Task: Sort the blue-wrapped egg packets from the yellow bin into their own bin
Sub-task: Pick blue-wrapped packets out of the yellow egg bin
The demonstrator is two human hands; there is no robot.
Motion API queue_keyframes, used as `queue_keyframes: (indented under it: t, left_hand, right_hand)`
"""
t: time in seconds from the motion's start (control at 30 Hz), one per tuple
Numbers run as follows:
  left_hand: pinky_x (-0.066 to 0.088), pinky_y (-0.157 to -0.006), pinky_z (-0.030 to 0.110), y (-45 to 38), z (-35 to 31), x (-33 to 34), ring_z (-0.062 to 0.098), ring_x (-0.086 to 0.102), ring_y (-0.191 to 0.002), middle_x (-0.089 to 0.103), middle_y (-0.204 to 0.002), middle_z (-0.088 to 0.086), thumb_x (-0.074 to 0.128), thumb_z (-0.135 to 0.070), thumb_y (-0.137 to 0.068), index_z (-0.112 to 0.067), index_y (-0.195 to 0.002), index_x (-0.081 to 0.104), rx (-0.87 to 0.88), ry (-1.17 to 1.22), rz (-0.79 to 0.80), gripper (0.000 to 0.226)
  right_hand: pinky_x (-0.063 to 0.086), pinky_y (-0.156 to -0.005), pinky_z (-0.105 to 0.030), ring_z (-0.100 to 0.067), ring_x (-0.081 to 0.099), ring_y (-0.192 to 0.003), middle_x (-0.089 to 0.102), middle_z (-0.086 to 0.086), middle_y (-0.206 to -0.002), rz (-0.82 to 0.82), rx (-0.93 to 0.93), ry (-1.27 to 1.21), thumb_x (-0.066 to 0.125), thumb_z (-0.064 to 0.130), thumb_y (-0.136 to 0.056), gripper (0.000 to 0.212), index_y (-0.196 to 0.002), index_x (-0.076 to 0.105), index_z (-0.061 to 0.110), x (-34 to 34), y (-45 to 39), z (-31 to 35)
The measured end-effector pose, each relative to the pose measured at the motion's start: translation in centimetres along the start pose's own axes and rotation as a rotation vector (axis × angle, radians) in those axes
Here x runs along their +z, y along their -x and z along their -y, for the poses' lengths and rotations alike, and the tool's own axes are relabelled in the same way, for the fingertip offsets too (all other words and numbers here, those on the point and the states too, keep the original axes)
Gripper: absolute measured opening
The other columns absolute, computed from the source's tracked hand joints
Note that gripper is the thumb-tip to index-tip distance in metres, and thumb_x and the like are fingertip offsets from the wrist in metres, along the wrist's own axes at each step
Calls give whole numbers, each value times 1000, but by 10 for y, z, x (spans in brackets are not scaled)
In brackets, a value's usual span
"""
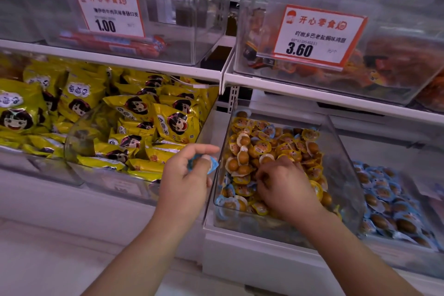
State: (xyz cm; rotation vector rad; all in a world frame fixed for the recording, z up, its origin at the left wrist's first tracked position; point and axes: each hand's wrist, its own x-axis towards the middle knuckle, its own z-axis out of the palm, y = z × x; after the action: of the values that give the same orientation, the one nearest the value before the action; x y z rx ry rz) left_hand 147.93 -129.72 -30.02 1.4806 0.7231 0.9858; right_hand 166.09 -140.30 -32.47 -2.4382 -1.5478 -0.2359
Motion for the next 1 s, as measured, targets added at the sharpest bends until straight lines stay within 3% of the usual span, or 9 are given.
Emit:
queue_keyframes:
  t: [0.07,0.23,0.33,0.43,0.6,0.7,0.83,0.9,1.0]
  left_hand:
    - [38,-49,28,0,2,-1,12,49,-53,58,-62,-12,55,-12,-97,-32,-90,73,21,-53,-4,28]
    - [36,-48,14,1,4,4,0,52,-55,59,-64,-22,57,-12,-95,-32,-89,73,12,-103,-7,26]
    - [36,-47,10,4,3,9,-1,53,-55,62,-70,-21,57,-9,-94,-31,-88,73,27,-118,-4,28]
    - [38,-49,10,7,1,12,0,55,-60,64,-75,-21,58,-9,-94,-30,-88,72,74,-165,2,26]
    - [42,-57,11,4,-3,11,0,60,-74,65,-84,-22,59,-9,-94,-30,-90,72,100,-180,-12,24]
    - [42,-55,11,2,-3,11,-2,59,-73,65,-86,-24,59,-21,-95,-33,-91,71,116,-181,-3,18]
    - [51,-79,23,4,-3,16,-4,61,-98,65,-102,-25,53,-55,-88,-41,-106,65,148,-198,72,26]
    - [53,-82,26,5,-1,18,-3,63,-101,67,-105,-22,51,-66,-87,-41,-111,64,178,-197,121,37]
    - [53,-72,18,3,2,15,0,67,-90,70,-95,-17,57,-55,-90,-36,-104,67,208,-184,115,25]
  right_hand:
    - [43,-92,-38,-21,53,-111,70,9,-104,-27,-8,-63,66,31,-86,18,-103,71,30,-5,1,-5]
    - [37,-105,-41,-20,33,-130,57,9,-137,211,-63,10,67,44,-85,63,-143,48,31,-4,1,-6]
    - [33,-109,-48,-24,26,-126,58,0,-133,246,-63,76,68,47,-85,68,-144,43,27,2,-4,3]
    - [34,-100,-43,-22,24,-112,60,-7,-119,157,-46,86,70,41,-84,55,-133,53,23,5,-8,12]
    - [42,-99,-40,-24,50,-113,63,-4,-114,134,-17,-72,68,41,-89,50,-135,55,29,-4,-2,8]
    - [58,-80,-38,-14,67,-90,72,5,-101,50,96,-280,61,36,-95,41,-135,55,28,-28,-3,-1]
    - [56,-63,-24,-3,69,-70,78,4,-86,-38,259,-1002,67,19,-95,13,-103,75,24,-55,-1,14]
    - [55,-64,-21,-9,70,-71,78,-1,-88,18,191,-1264,67,13,-94,16,-103,78,21,-59,3,37]
    - [61,-80,-31,-23,73,-89,76,-5,-105,50,55,-1270,60,4,-97,28,-118,73,18,-52,6,60]
